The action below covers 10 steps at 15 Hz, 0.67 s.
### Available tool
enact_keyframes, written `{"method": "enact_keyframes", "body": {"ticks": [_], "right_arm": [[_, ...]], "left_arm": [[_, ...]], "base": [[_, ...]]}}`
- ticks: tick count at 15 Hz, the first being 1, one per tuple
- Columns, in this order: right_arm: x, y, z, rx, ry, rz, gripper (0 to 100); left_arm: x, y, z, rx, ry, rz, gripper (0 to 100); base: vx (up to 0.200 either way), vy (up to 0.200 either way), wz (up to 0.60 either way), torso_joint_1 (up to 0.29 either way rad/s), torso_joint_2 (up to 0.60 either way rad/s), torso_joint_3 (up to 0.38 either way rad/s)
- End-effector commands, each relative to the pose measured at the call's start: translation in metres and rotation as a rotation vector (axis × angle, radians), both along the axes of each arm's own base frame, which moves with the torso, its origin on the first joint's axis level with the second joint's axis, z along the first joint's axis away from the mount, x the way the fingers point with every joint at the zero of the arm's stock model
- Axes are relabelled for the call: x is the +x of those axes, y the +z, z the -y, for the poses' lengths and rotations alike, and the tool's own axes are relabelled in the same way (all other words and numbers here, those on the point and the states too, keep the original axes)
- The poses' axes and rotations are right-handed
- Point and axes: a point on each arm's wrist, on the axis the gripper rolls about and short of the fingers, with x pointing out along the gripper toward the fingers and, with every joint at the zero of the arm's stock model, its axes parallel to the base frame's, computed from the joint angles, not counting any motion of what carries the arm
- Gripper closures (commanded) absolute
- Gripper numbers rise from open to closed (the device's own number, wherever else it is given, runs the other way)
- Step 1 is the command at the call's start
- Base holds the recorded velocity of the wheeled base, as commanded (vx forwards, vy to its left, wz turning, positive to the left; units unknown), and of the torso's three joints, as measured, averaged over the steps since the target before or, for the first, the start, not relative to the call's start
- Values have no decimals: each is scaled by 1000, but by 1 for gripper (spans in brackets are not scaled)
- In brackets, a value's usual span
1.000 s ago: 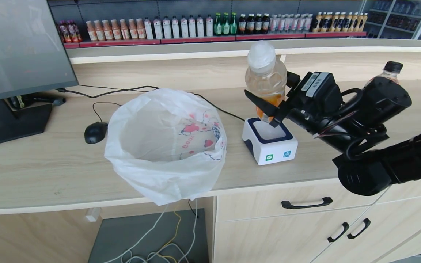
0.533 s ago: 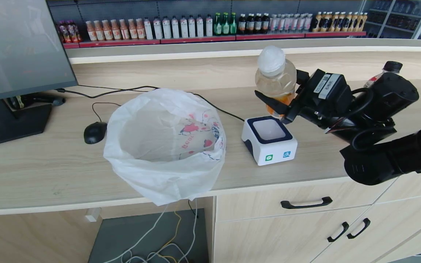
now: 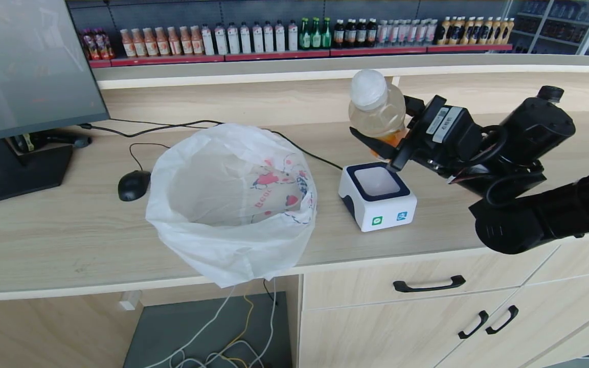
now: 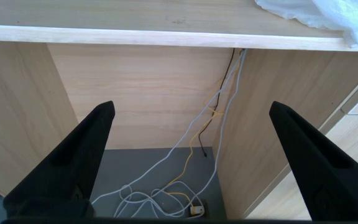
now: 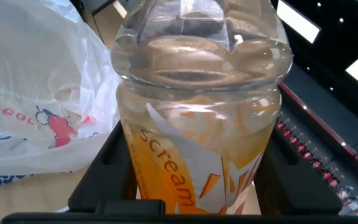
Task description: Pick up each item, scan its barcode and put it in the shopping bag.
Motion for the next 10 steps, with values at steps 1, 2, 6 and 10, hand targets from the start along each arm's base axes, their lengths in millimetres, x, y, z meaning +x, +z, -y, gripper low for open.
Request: {"method": "enact_keyframes", "body": {"ticks": [1, 2, 6, 10], "right_arm": [[-2, 0, -2, -9, 1, 15, 100], [-5, 4, -3, -10, 3, 35, 100], [-17, -4, -5, -67, 36, 51, 100], [-34, -11, -6, -129, 72, 101, 100]], "left_arm": [[0, 0, 0, 0, 0, 0, 0], [0, 0, 0, 0, 0, 0, 0], [0, 0, 0, 0, 0, 0, 0], [0, 0, 0, 0, 0, 0, 0]], "base": [[0, 0, 0, 0, 0, 0], [0, 0, 0, 0, 0, 0], [0, 0, 0, 0, 0, 0], [0, 0, 0, 0, 0, 0]]}}
